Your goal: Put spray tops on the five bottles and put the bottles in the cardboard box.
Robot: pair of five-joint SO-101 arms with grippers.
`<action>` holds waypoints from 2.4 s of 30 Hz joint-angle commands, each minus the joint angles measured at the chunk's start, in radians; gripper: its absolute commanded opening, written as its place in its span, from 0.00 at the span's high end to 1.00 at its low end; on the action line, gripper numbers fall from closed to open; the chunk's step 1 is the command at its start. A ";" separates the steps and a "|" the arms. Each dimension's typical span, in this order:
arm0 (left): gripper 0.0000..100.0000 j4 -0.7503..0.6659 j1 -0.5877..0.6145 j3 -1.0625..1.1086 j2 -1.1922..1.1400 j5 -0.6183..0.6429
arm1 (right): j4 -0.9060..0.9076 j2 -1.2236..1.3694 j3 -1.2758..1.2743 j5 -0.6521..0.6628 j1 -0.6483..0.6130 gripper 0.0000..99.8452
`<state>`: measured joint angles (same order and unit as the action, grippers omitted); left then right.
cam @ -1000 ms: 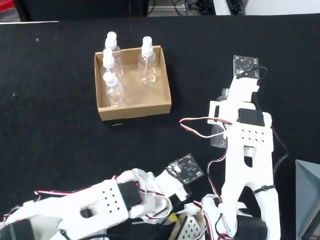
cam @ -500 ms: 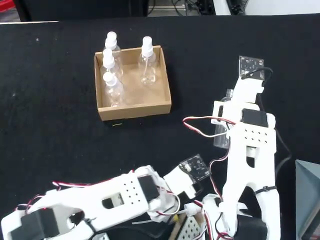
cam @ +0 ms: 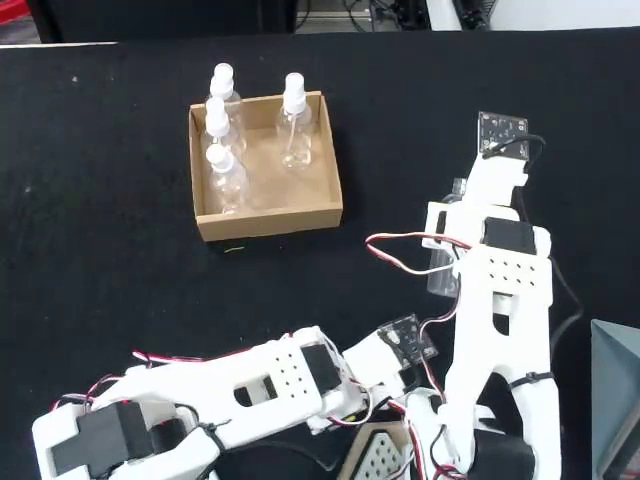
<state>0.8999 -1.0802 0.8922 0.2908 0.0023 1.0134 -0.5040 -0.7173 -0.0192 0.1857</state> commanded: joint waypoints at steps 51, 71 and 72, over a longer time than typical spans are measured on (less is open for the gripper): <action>0.78 0.282 0.492 -0.064 0.400 -0.009 | -0.021 -0.050 0.012 -0.005 0.031 0.85; 0.78 0.292 0.458 -0.239 0.327 -0.017 | -0.049 -0.048 0.008 -0.006 0.089 0.85; 0.79 0.292 0.444 -0.252 0.292 -0.017 | -0.049 -0.048 0.008 -0.006 0.089 0.85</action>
<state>1.1807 -0.5999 0.7342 0.6513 -0.0023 0.9889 -0.5040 -0.7173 -0.0207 0.2501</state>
